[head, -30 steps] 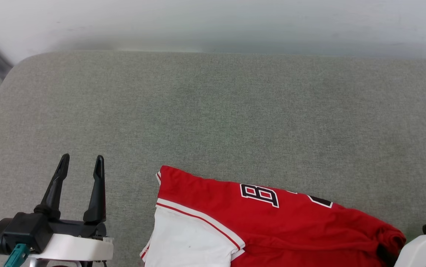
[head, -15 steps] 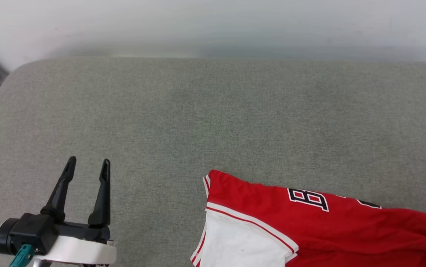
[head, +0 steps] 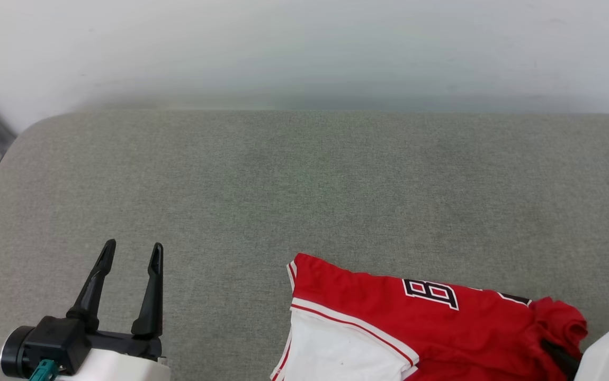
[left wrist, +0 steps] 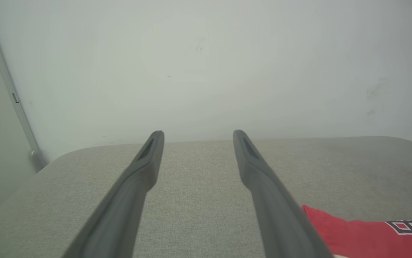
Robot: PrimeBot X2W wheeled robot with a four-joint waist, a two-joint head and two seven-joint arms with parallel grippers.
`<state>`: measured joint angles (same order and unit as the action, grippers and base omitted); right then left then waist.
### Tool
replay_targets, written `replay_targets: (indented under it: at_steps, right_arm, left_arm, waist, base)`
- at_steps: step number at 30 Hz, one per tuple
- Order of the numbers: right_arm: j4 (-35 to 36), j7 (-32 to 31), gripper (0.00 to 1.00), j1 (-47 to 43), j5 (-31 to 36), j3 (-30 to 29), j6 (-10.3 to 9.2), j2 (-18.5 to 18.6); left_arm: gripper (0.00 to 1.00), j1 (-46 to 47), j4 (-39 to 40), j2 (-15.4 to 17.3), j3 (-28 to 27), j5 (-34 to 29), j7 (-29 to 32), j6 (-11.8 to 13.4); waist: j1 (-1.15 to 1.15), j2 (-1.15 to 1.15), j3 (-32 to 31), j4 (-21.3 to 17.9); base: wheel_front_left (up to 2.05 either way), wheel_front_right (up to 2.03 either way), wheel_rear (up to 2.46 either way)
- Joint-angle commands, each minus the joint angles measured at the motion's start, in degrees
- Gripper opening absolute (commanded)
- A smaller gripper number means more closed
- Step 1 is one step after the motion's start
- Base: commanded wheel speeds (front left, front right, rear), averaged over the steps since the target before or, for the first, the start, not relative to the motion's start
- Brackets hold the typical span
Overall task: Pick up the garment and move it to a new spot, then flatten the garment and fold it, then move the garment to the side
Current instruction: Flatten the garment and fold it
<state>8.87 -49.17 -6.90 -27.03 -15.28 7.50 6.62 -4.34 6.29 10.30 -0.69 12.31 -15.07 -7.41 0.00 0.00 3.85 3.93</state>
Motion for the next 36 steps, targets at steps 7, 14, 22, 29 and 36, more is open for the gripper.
replay_targets:
  at_steps: [7, 14, 22, 29, 36]
  right_arm:
    - [4.79, -3.89, 0.0, -1.55, -4.21, 4.56, -0.02, -3.64]
    - [1.42, 0.46, 0.0, 0.54, -11.55, 13.64, -0.02, -3.81]
    - [-5.81, 7.31, 0.0, 5.85, -18.73, 22.17, -0.02, -3.81]
    - [-14.58, 13.35, 0.0, 12.37, -20.12, 27.76, -0.02, -3.8]
    - [-22.97, 17.16, 0.0, 16.6, -20.06, 31.14, -0.02, -3.76]
  left_arm:
    - [1.0, -0.68, -0.06, -0.35, 0.36, -0.04, -0.12, -0.07]
    - [1.0, -0.35, -0.34, -0.69, 0.56, -0.05, -0.12, -0.08]
    - [1.0, -0.04, -0.36, -0.39, 0.27, 0.24, -0.12, -0.08]
    - [1.0, 0.54, -0.52, -0.43, 0.79, 0.34, -0.12, -0.08]
    - [1.0, 0.63, -0.8, -0.44, 1.04, 0.3, -0.12, -0.08]
  waist:
    - [0.0, 0.0, -0.43, 1.35]
    - [0.0, 0.0, -0.42, 2.71]
    - [0.0, 0.0, -0.36, 4.12]
    - [0.0, 0.0, 0.07, 5.5]
    - [0.0, 0.0, 0.6, 6.47]
  base:
    - [0.0, 0.0, 0.0]
    - [0.0, 0.0, 0.0]
    - [0.0, 0.0, 0.0]
    - [0.0, 0.0, 0.0]
    - [0.0, 0.0, 0.0]
